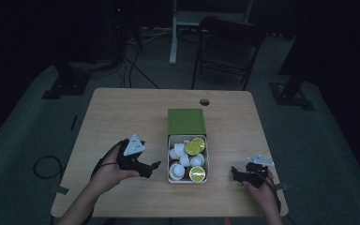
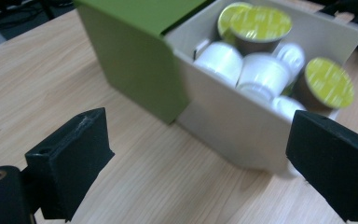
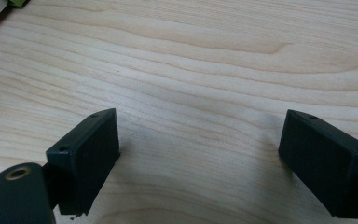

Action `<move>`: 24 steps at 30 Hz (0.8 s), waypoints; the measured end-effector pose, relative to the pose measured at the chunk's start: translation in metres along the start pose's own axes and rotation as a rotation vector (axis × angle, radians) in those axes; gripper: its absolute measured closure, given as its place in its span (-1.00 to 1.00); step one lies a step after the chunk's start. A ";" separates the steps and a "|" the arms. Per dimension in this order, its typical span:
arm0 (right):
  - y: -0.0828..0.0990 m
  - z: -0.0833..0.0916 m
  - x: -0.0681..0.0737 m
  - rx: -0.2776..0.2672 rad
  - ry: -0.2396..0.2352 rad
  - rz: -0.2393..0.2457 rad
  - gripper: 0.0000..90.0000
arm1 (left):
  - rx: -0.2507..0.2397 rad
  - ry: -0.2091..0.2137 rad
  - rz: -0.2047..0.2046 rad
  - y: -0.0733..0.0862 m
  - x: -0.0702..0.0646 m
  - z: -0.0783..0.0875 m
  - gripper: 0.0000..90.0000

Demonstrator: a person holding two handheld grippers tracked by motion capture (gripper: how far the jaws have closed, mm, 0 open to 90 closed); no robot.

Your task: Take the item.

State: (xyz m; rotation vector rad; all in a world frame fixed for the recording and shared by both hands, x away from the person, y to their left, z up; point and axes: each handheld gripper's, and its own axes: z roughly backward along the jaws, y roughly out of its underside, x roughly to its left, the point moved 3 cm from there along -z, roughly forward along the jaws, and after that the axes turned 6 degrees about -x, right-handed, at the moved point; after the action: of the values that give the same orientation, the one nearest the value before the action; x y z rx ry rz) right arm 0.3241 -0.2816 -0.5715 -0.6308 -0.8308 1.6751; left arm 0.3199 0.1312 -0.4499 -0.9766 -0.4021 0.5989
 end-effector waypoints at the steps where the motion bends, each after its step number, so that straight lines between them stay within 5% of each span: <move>1: 0.000 0.000 0.000 0.000 0.000 0.000 -0.74 | 0.000 0.007 -0.012 -0.003 -0.002 -0.002 -0.86; 12: 0.000 0.000 0.000 0.000 0.000 -0.001 -0.74 | 0.001 0.092 -0.067 -0.026 -0.023 -0.023 -0.83; 24: 0.000 0.000 0.000 0.000 0.000 -0.001 -0.74 | 0.006 0.137 -0.077 -0.042 -0.040 -0.052 -0.70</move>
State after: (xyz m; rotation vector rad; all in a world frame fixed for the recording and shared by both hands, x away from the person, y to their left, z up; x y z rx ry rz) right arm 0.3242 -0.2815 -0.5716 -0.6310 -0.8312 1.6743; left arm 0.3308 0.0537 -0.4422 -0.9862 -0.3145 0.4602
